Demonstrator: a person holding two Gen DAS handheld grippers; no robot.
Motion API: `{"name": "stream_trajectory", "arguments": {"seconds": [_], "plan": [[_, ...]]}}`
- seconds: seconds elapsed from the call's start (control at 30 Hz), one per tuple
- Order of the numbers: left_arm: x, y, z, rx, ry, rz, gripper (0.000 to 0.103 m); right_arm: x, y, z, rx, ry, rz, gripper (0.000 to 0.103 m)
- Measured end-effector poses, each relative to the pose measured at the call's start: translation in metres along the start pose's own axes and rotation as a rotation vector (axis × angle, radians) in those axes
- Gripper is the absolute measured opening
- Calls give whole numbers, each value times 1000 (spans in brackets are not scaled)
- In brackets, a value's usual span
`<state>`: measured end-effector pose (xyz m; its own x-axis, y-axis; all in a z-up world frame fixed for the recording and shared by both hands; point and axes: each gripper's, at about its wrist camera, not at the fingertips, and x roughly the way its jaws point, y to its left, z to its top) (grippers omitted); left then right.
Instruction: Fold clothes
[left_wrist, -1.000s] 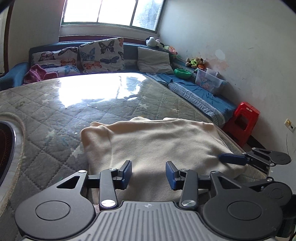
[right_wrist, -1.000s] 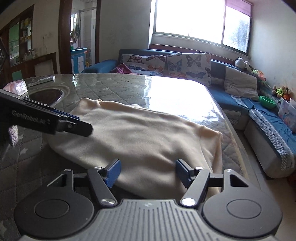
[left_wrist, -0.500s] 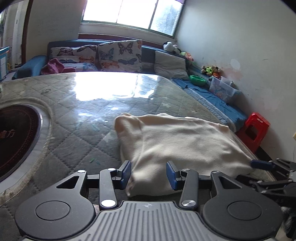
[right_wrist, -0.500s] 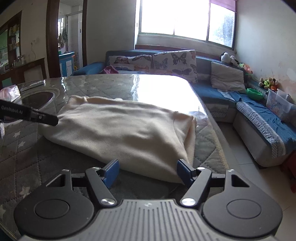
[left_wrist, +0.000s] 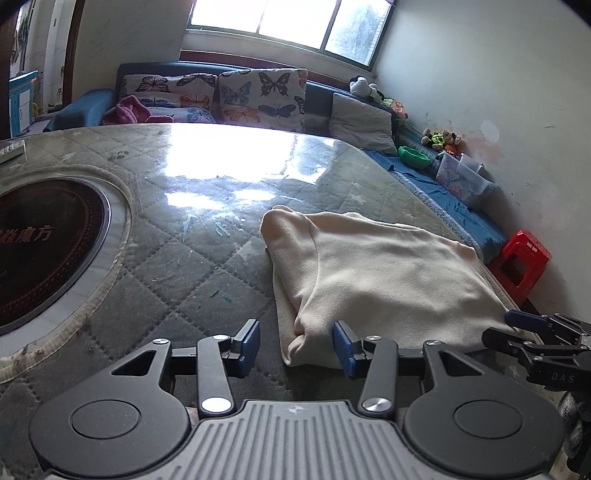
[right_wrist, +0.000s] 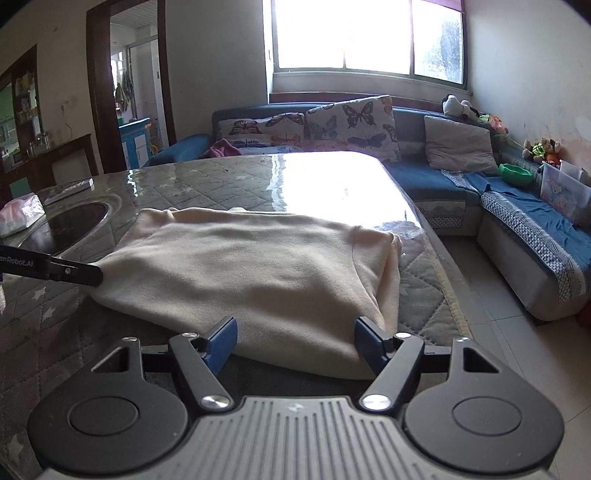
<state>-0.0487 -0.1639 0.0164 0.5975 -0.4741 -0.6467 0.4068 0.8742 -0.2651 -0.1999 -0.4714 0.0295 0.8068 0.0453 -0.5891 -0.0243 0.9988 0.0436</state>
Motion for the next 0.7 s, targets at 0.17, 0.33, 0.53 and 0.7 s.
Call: {"name": "stream_trajectory", "arguments": {"seconds": [0.17,0.33,0.53,0.7], "plan": [[-4,-3,-4,10,14,6,56,-12,5,-1,-13,-28,-25,87],[-9,-6,-9,22,19,7,65,-18,11,-5,-2,-40,-36,98],[-17,-13,-16,63,13,20,79,-24,15,-11,15,-60,-70,103],[-24,-20,-23,98,5,25,92,-29,18,-18,38,-53,-73,103]]}}
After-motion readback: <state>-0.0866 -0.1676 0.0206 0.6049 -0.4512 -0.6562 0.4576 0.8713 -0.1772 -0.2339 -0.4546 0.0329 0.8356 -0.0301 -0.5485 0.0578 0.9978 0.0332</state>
